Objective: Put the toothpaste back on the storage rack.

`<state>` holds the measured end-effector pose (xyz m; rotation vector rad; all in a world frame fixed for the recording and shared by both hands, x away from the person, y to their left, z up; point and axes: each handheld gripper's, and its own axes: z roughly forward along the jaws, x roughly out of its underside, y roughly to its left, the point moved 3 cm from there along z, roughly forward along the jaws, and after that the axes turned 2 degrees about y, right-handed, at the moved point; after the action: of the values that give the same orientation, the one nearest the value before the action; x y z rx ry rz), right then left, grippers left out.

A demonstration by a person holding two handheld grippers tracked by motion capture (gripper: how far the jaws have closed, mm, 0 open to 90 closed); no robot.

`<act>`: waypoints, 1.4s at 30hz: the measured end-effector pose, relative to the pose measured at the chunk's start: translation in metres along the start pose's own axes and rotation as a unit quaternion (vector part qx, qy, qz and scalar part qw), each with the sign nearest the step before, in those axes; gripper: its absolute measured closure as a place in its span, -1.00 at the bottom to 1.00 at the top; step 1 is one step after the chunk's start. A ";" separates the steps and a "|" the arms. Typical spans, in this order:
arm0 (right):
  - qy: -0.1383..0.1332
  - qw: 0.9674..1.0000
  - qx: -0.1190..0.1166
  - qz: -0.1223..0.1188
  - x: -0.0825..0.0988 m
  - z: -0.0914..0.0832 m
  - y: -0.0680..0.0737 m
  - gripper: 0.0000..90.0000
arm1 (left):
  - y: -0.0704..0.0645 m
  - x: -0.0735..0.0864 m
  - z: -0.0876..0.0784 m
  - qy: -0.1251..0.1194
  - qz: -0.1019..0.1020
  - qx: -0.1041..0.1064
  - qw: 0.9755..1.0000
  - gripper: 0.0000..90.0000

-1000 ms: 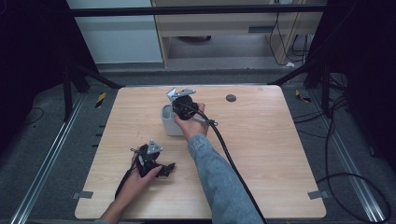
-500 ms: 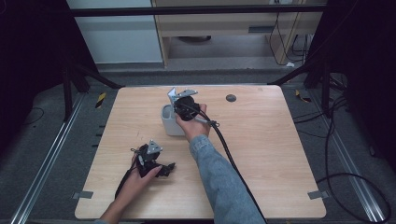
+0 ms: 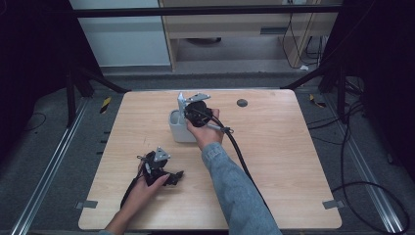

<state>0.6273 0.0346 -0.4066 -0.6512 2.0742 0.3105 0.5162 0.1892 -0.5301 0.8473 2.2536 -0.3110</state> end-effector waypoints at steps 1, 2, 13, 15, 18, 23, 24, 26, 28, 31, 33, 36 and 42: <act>0.001 1.000 0.000 0.001 0.001 -0.002 -0.001 0.65 | 0.000 0.000 0.000 0.000 0.000 0.000 1.000 -1.00; 0.002 1.000 0.000 0.000 0.001 -0.003 -0.002 0.65 | 0.000 0.000 0.000 0.000 0.000 0.000 1.000 -1.00; -0.005 1.000 0.007 0.007 0.009 -0.025 -0.013 0.64 | 0.000 0.000 0.000 0.000 0.000 0.000 1.000 -1.00; -0.006 1.000 0.009 0.008 0.009 -0.029 -0.016 0.64 | 0.000 0.000 0.000 0.000 0.000 0.000 1.000 -1.00; -0.006 1.000 0.013 0.012 0.011 -0.034 -0.024 0.64 | 0.000 0.000 0.000 0.000 0.000 0.000 1.000 -1.00; -0.005 1.000 0.017 0.014 0.013 -0.040 -0.029 0.63 | 0.000 0.000 0.000 0.000 0.000 0.000 1.000 -1.00; -0.004 1.000 0.017 0.012 0.014 -0.041 -0.030 0.62 | 0.000 0.000 0.000 0.000 0.000 0.000 1.000 -1.00; -0.002 1.000 0.019 0.010 0.014 -0.043 -0.033 0.60 | 0.000 0.000 0.000 0.000 0.000 0.000 1.000 -1.00; -0.001 1.000 0.019 0.010 0.015 -0.046 -0.035 0.59 | 0.000 0.000 0.000 0.000 0.000 0.000 1.000 -1.00; -0.001 1.000 0.023 0.010 0.016 -0.053 -0.039 0.55 | 0.000 0.000 0.000 0.000 0.000 0.000 1.000 -1.00; -0.002 1.000 0.024 0.010 0.016 -0.057 -0.041 0.52 | 0.000 0.000 0.000 0.000 0.000 0.000 1.000 -1.00; -0.003 1.000 0.024 0.012 0.019 -0.063 -0.044 0.49 | 0.000 0.000 0.000 0.000 0.000 0.000 1.000 -1.00; 0.000 1.000 0.020 0.015 0.024 -0.073 -0.052 0.33 | 0.000 0.000 0.000 0.000 0.000 -0.001 1.000 -1.00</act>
<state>0.5940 -0.0496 -0.3848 -0.5979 2.0856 0.2857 0.5165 0.1891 -0.5301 0.8460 2.2529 -0.3099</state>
